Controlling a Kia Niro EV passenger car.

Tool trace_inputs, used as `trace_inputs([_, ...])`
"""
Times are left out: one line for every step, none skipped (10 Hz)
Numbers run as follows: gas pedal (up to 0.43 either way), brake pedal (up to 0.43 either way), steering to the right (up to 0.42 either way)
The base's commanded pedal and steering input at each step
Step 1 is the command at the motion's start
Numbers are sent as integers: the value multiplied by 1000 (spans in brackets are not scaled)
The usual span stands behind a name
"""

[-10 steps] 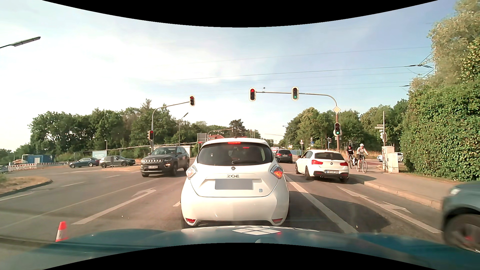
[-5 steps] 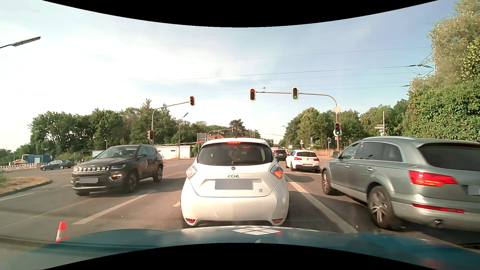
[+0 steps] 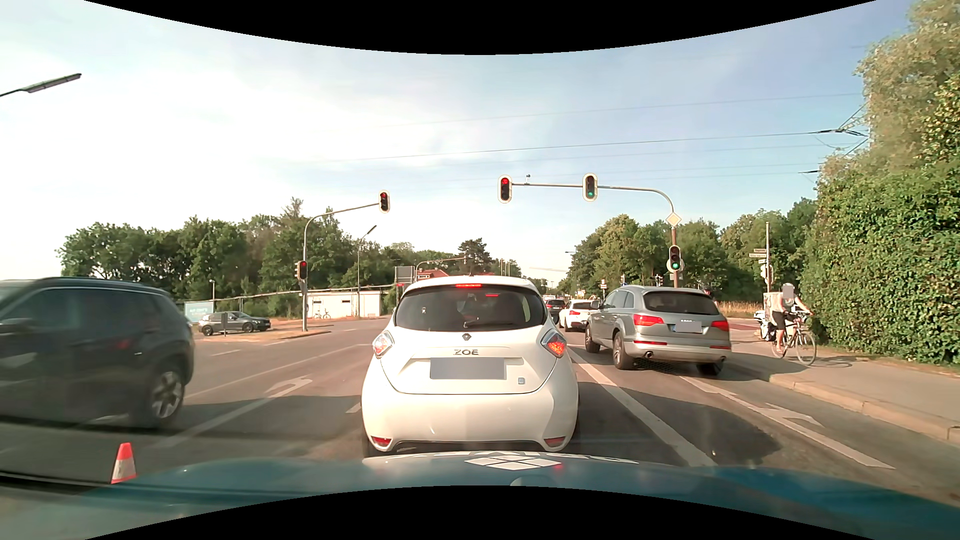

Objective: Follow the waypoints while adhering to traffic rules and regulations

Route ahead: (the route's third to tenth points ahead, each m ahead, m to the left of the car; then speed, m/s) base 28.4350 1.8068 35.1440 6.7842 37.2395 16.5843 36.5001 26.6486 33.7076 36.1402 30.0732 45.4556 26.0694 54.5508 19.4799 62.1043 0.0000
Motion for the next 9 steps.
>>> trace_inputs([0,238,6])
trace_inputs([0,244,5])
trace_inputs([0,238,6])
trace_inputs([0,238,5])
trace_inputs([0,238,5])
trace_inputs([0,238,5])
trace_inputs([0,238,5])
trace_inputs([0,238,5])
trace_inputs([0,238,5])
